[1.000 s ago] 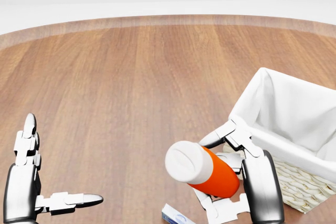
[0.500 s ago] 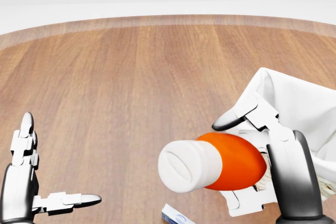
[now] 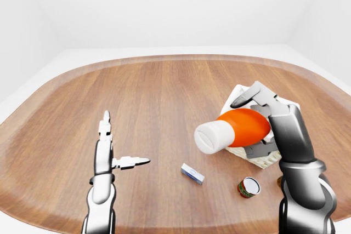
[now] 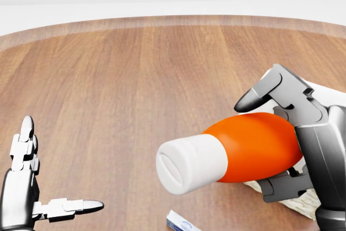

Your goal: Pick up the ketchup, and put it in the basket.

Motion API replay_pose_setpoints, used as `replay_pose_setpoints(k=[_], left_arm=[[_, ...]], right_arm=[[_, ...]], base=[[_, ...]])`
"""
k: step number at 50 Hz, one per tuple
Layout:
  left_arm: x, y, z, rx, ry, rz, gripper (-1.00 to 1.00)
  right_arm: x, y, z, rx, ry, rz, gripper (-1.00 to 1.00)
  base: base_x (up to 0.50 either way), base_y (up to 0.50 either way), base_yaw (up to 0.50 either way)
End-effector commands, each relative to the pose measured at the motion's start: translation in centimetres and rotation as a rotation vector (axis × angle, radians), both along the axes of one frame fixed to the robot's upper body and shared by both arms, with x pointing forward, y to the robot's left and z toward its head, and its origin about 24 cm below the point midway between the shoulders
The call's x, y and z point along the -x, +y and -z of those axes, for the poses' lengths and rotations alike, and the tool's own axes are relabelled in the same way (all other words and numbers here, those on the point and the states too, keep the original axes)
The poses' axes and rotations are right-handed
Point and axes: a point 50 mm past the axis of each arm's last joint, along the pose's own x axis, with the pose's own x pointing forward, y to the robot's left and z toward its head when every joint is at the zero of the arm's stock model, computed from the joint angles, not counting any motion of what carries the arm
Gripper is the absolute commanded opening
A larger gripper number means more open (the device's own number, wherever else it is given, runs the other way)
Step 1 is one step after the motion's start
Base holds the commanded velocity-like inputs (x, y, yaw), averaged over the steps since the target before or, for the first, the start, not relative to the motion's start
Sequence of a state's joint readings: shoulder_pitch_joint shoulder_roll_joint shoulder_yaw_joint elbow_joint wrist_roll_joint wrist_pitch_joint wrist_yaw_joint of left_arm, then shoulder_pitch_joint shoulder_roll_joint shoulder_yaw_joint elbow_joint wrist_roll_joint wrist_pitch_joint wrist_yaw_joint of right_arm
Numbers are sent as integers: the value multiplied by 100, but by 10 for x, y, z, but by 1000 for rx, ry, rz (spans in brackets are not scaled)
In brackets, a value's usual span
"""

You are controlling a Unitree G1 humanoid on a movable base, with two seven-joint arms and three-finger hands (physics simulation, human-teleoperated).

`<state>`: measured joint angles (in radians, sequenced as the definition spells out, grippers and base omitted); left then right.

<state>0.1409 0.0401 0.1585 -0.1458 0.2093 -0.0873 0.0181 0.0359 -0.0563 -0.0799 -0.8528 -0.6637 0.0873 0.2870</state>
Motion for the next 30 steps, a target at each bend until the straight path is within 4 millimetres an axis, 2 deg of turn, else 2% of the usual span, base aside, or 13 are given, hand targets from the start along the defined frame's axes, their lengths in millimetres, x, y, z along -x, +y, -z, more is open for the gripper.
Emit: replay_pose_setpoints(k=[1,14,29,30], left_arm=[[0,0,0,0,1,0,100],[-1,0,2,-3,8,-1,100],[-1,0,1,-1,5,-1,100],[-1,0,1,-2,6,-1,100]], right_arm=[[-11,-12,-10,114,-13,85,-100],[-38,-34,-11,187,36,173,-100],[-72,-65,-2,199,120,271,-100],[-80,-71,0,195,134,290,-100]], base=[[0,0,0],[0,0,0],[0,0,0],[0,0,0]])
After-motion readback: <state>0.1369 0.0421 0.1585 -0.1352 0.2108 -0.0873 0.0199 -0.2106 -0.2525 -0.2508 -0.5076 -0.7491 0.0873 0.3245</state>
